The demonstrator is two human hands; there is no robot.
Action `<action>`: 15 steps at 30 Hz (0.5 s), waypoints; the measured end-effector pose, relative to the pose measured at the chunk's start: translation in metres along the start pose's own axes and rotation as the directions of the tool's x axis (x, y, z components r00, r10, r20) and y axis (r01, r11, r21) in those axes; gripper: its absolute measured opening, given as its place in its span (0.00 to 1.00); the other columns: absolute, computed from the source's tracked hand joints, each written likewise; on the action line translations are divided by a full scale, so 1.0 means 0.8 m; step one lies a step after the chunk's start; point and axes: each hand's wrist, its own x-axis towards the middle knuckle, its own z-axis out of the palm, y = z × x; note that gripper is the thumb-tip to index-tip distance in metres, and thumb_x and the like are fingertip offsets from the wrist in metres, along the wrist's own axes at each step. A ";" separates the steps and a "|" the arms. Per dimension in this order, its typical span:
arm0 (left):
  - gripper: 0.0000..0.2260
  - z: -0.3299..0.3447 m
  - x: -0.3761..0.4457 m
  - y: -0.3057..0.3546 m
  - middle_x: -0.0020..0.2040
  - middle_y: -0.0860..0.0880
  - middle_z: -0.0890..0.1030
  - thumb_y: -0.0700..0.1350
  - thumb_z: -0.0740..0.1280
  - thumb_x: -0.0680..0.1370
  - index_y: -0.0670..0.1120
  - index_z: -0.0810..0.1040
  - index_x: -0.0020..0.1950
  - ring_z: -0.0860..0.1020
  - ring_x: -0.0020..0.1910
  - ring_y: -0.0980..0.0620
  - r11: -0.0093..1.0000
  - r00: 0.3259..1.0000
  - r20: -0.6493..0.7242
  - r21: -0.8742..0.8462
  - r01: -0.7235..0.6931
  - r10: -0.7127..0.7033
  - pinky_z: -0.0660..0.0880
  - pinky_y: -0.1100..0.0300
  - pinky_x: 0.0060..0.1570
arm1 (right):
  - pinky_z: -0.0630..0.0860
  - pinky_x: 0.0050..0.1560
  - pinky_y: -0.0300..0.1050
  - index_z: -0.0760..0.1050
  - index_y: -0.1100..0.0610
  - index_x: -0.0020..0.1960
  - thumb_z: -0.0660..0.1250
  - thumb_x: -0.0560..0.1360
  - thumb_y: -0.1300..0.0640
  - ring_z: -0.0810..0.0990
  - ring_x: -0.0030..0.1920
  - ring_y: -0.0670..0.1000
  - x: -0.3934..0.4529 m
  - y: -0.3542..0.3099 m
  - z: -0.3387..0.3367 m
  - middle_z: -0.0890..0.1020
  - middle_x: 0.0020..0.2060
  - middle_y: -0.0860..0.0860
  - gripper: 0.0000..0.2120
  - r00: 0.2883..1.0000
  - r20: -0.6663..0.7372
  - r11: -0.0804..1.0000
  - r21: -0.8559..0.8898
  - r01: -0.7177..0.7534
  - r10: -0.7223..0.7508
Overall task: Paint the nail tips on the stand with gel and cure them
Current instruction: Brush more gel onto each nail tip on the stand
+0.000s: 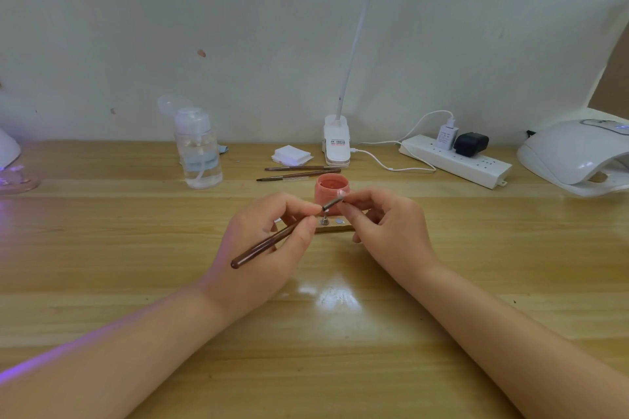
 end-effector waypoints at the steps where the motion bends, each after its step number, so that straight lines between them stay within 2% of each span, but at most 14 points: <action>1: 0.04 -0.001 -0.001 0.000 0.42 0.63 0.80 0.46 0.68 0.76 0.57 0.79 0.46 0.76 0.41 0.64 1.000 1.000 0.006 0.005 -0.009 0.009 0.68 0.74 0.43 | 0.78 0.38 0.58 0.81 0.49 0.44 0.72 0.74 0.59 0.79 0.30 0.60 0.000 0.000 0.000 0.84 0.37 0.40 0.05 1.000 0.001 1.000 0.003 -0.001 0.001; 4: 0.04 -0.002 -0.002 0.001 0.41 0.61 0.80 0.51 0.64 0.75 0.56 0.78 0.45 0.77 0.42 0.61 1.000 1.000 -0.009 -0.016 -0.013 0.013 0.69 0.74 0.43 | 0.78 0.38 0.59 0.80 0.48 0.44 0.72 0.74 0.60 0.79 0.30 0.61 -0.001 -0.001 0.000 0.83 0.37 0.39 0.07 1.000 -0.001 1.000 0.004 -0.006 0.006; 8: 0.08 -0.001 0.000 0.001 0.44 0.62 0.82 0.45 0.67 0.77 0.59 0.78 0.49 0.78 0.42 0.63 0.999 0.999 -0.039 -0.035 0.004 -0.005 0.70 0.74 0.42 | 0.78 0.39 0.59 0.82 0.51 0.45 0.72 0.74 0.60 0.80 0.31 0.59 -0.001 0.000 0.000 0.85 0.39 0.43 0.04 1.000 0.007 1.000 0.017 -0.021 0.021; 11: 0.07 -0.001 0.000 -0.002 0.43 0.59 0.82 0.45 0.67 0.77 0.58 0.79 0.48 0.78 0.40 0.62 1.000 1.000 -0.015 -0.026 0.005 -0.006 0.71 0.74 0.41 | 0.78 0.39 0.59 0.81 0.50 0.44 0.72 0.74 0.60 0.80 0.31 0.58 -0.001 -0.001 0.000 0.85 0.39 0.43 0.06 1.000 0.006 1.000 0.022 -0.014 0.014; 13: 0.03 -0.002 -0.001 -0.003 0.41 0.55 0.82 0.48 0.66 0.76 0.56 0.79 0.45 0.77 0.38 0.59 0.999 1.000 -0.007 -0.040 -0.009 0.009 0.71 0.72 0.40 | 0.78 0.39 0.59 0.80 0.48 0.44 0.72 0.74 0.61 0.80 0.31 0.59 -0.001 -0.002 0.000 0.85 0.39 0.43 0.07 1.000 0.007 0.999 0.028 -0.019 0.018; 15: 0.05 -0.002 -0.002 -0.002 0.39 0.53 0.82 0.51 0.64 0.75 0.54 0.79 0.44 0.78 0.37 0.54 0.997 1.000 -0.028 -0.074 -0.005 0.003 0.73 0.68 0.38 | 0.78 0.39 0.58 0.80 0.48 0.44 0.72 0.74 0.61 0.80 0.31 0.58 -0.001 -0.001 0.000 0.85 0.39 0.43 0.08 1.000 0.008 0.999 0.032 -0.027 0.027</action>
